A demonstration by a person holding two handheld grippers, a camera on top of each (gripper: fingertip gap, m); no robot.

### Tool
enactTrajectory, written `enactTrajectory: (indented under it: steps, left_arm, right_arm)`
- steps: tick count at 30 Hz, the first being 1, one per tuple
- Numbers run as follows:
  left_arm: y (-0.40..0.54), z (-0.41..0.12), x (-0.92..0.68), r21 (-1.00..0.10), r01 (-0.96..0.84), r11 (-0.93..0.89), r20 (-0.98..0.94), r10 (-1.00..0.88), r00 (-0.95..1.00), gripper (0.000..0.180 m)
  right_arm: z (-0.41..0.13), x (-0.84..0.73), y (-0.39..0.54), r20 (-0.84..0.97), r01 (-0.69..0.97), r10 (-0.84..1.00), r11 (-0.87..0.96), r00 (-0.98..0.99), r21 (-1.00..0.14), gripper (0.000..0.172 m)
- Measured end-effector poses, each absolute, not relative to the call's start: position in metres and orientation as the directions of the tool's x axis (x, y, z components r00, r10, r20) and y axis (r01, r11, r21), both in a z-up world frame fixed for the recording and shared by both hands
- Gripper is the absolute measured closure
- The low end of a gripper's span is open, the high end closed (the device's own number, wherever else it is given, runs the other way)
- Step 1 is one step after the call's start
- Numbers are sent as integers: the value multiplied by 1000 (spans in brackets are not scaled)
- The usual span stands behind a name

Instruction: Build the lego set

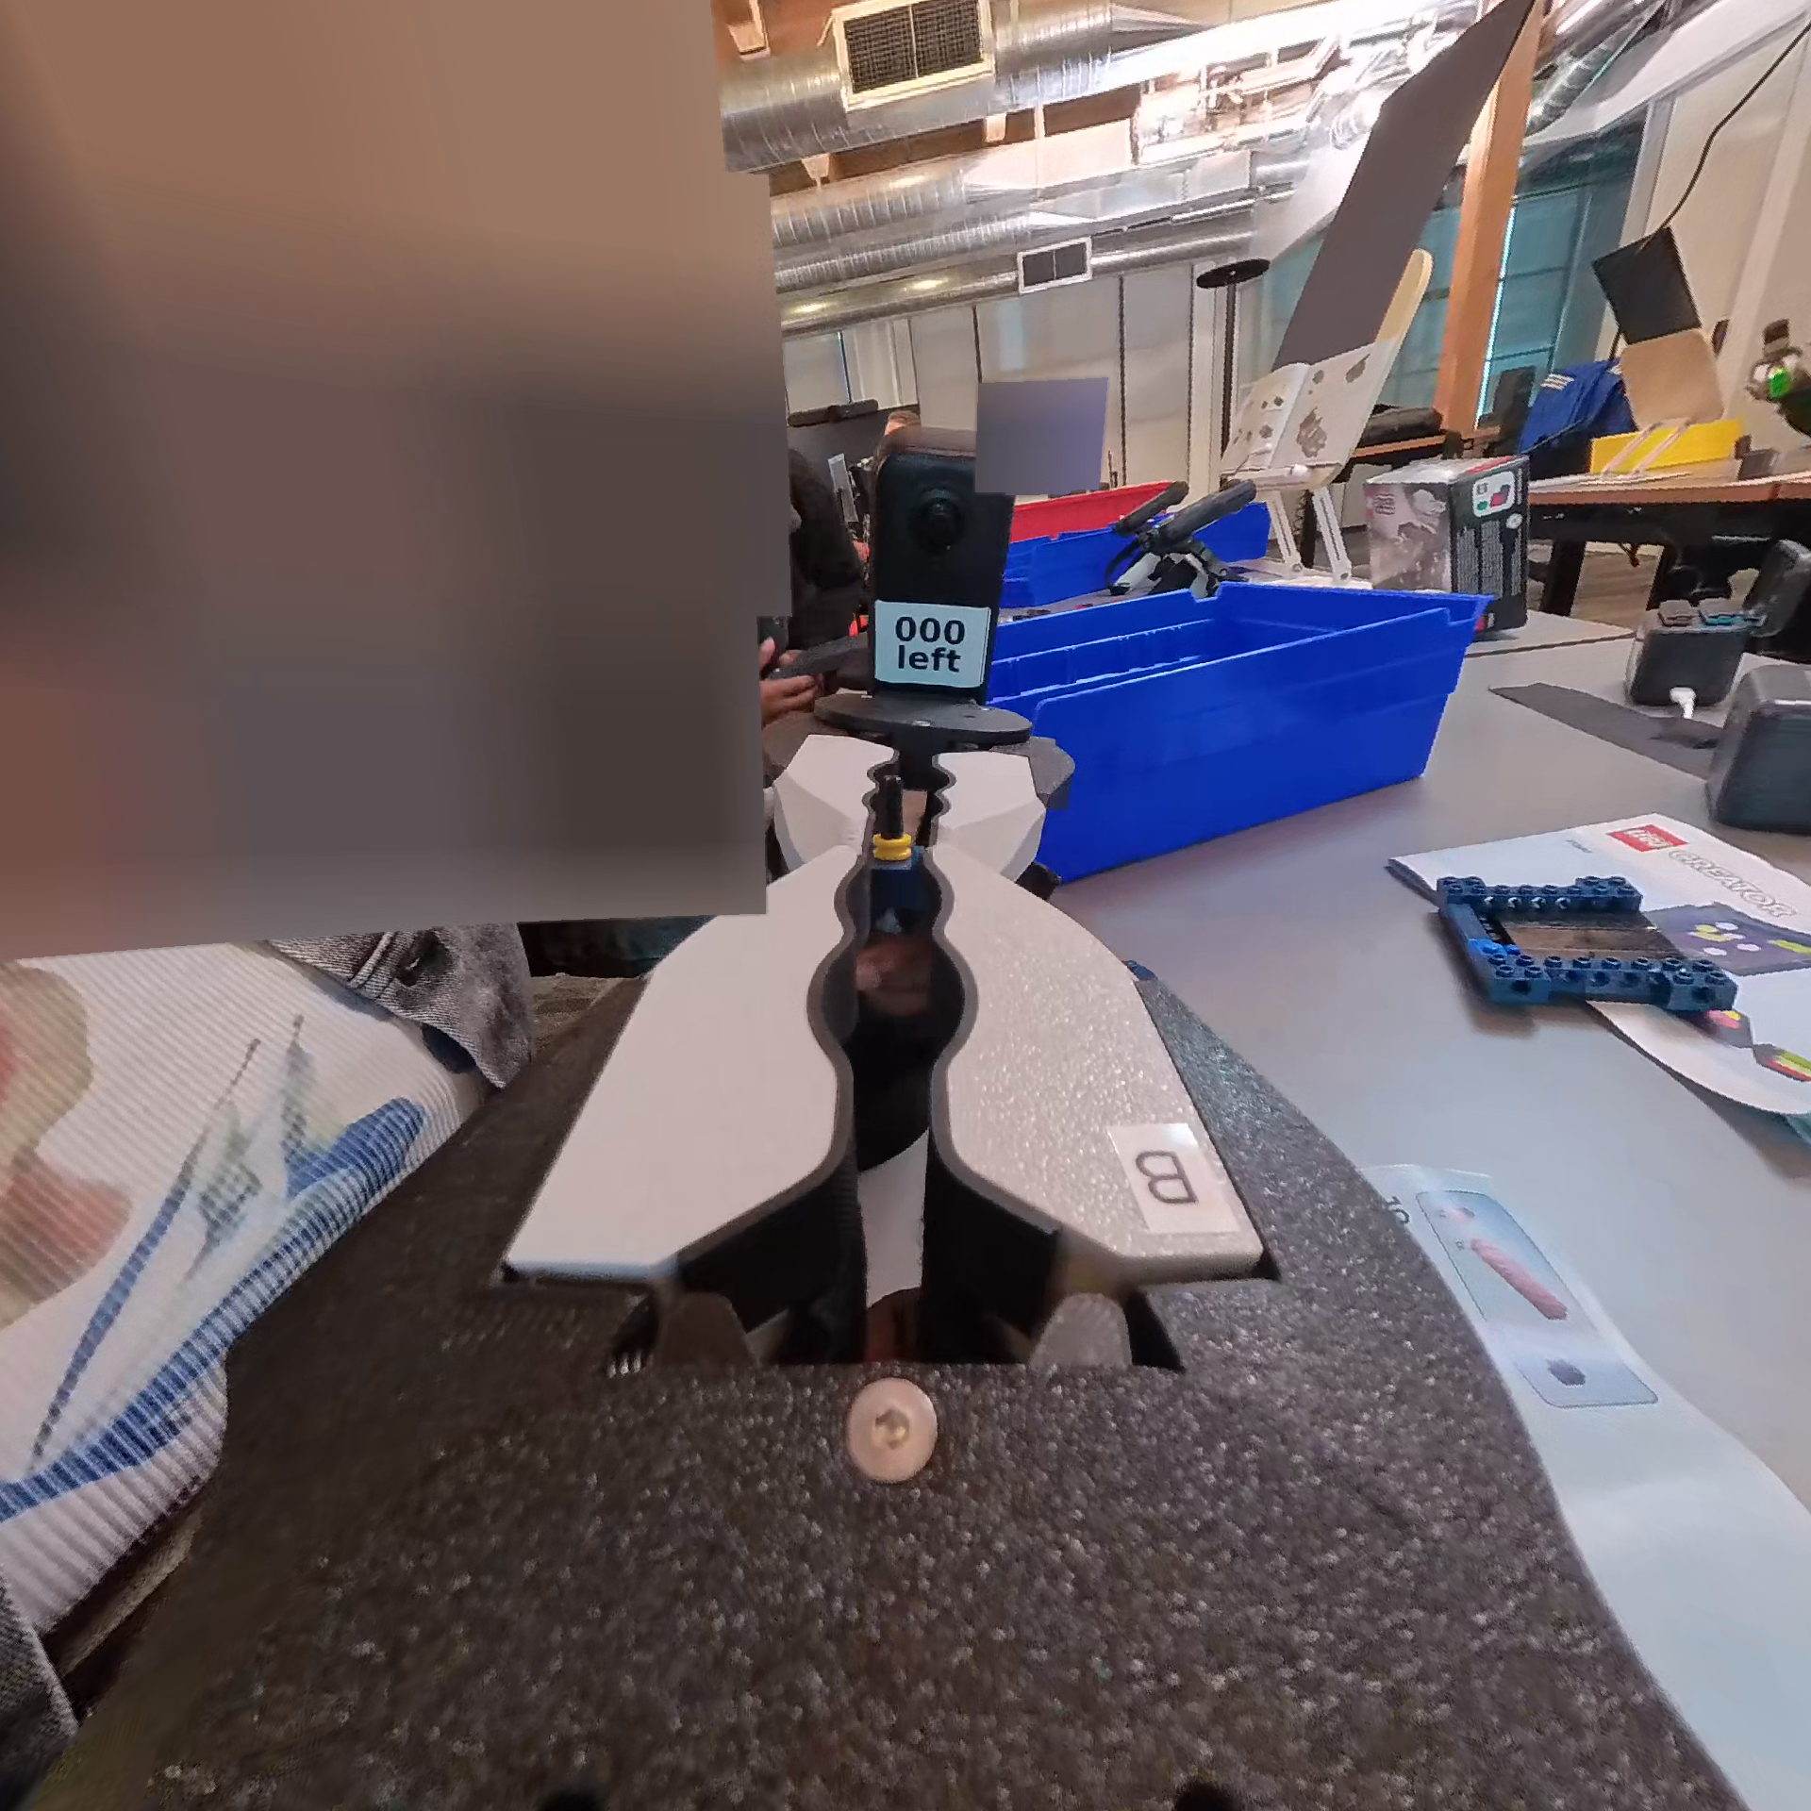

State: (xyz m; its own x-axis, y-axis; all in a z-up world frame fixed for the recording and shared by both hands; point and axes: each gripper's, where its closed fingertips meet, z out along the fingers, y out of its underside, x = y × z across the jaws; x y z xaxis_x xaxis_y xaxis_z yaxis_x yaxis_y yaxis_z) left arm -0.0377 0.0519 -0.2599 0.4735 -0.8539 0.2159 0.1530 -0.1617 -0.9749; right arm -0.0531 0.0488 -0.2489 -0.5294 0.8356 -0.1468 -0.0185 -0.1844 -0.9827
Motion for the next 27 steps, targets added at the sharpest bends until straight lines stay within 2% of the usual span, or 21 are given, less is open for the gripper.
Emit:
enactTrajectory:
  steps: [3, 5, 8, 9, 11, 15, 18, 21, 27]
  left_arm:
    - [53, -263, -42, -980, 113, -161, 196, -843, 500, 169]
    - [59, -266, -59, -985, 52, -165, 162, -781, 603, 169]
    - [60, -291, -82, -967, -96, -236, 97, -691, 716, 169]
    - [59, -299, -85, -959, -111, -262, 101, -676, 730, 169]
    - [60, -299, -87, -958, -101, -268, 109, -668, 736, 169]
    - [62, -301, -88, -954, -87, -287, 131, -660, 740, 169]
    - [61, -297, -89, -960, -70, -270, 131, -657, 743, 169]
    - [61, -297, -89, -959, -65, -274, 138, -660, 739, 169]
    - [60, -299, -87, -958, -79, -276, 132, -669, 732, 169]
  right_arm:
    - [-252, -54, 51, -149, 5, 843, -172, -517, -985, 163]
    - [-259, -56, 60, -153, 54, 859, -145, -488, -988, 158]
    - [-309, -60, 77, -120, 337, 913, 19, -389, -941, 158]
    - [-326, -59, 82, -88, 435, 929, 83, -360, -897, 158]
    - [-340, -62, 82, -26, 528, 937, 173, -348, -831, 160]
    - [-351, -66, 72, 142, 578, 887, 400, -439, -711, 169]
    - [-365, -70, 73, 255, 594, 843, 519, -473, -615, 166]
    - [-374, -73, 79, 283, 608, 840, 533, -463, -588, 162]
    - [-377, -76, 87, 237, 620, 864, 488, -444, -614, 162]
